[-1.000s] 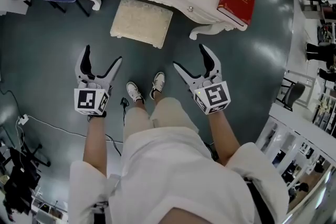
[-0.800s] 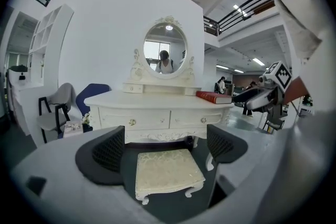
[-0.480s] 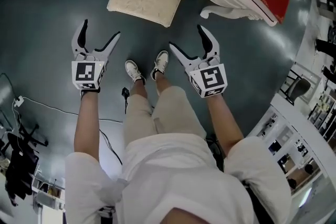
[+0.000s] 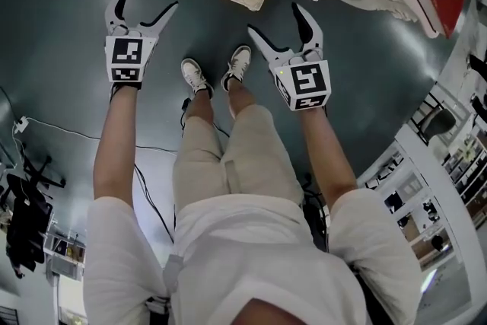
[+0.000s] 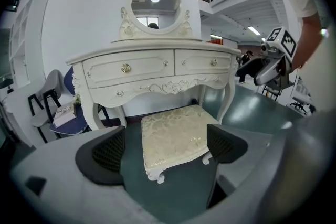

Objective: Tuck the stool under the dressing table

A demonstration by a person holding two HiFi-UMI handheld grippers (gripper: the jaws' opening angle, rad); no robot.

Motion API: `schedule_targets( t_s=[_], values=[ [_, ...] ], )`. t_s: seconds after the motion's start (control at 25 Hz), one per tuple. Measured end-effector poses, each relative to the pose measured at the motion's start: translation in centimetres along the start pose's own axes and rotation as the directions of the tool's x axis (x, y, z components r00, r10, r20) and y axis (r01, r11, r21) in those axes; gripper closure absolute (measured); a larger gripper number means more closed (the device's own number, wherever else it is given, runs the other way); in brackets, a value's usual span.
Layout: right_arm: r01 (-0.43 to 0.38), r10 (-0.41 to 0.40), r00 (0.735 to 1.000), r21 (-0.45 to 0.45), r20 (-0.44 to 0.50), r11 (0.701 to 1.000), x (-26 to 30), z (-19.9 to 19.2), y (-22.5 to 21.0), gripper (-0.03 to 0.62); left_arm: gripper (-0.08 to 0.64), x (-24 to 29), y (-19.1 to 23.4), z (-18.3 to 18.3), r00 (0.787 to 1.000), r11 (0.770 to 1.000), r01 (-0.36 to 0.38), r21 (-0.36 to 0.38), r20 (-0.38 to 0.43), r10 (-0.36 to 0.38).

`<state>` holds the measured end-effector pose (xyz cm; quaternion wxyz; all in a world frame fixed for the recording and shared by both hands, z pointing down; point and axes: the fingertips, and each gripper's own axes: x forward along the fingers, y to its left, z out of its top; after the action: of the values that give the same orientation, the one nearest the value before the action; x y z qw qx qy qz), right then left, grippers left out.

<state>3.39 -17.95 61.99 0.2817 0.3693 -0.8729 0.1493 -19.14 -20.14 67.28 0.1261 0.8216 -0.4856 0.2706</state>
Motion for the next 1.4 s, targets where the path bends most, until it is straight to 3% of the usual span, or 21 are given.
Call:
schedule_targets(
  t_s=[0.16, 0.32, 0.52, 0.88, 1.16, 1.4],
  values=[
    [-0.003, 0.003, 1.000, 0.001, -0.025, 1.000, 2.0, -1.7, 0.3, 0.186, 0.077, 2.8, -1.1, -3.3, 0.995, 0.994, 0.051, 0.092, -0.089, -0.043],
    [0.004, -0.004, 0.998, 0.001, -0.057, 1.000, 4.5, -3.5, -0.2, 0.186, 0.077, 5.9, -0.7, -5.9, 0.988, 0.989, 0.091, 0.114, -0.134, -0.076],
    [0.010, -0.012, 0.993, -0.016, -0.119, 1.000, 7.4, -6.7, -0.8, 0.186, 0.077, 8.7, 0.2, -8.9, 0.980, 0.986, 0.097, 0.135, -0.188, -0.071],
    [0.065, -0.067, 0.977, -0.016, -0.204, 0.998, 10.2, -11.6, -2.3, 0.186, 0.077, 12.0, 0.6, -11.0, 0.972, 0.981, 0.122, 0.148, -0.216, -0.088],
    [0.075, -0.082, 0.958, -0.038, -0.274, 0.996, 12.0, -14.4, -2.3, 0.186, 0.077, 13.0, 1.5, -13.7, 0.955, 0.973, 0.143, 0.183, -0.283, -0.087],
    [0.156, -0.168, 0.931, -0.062, -0.323, 0.986, 14.0, -16.8, -3.9, 0.196, 0.077, 15.0, 1.5, -14.4, 0.951, 0.973, 0.149, 0.176, -0.295, -0.092]
  ],
)
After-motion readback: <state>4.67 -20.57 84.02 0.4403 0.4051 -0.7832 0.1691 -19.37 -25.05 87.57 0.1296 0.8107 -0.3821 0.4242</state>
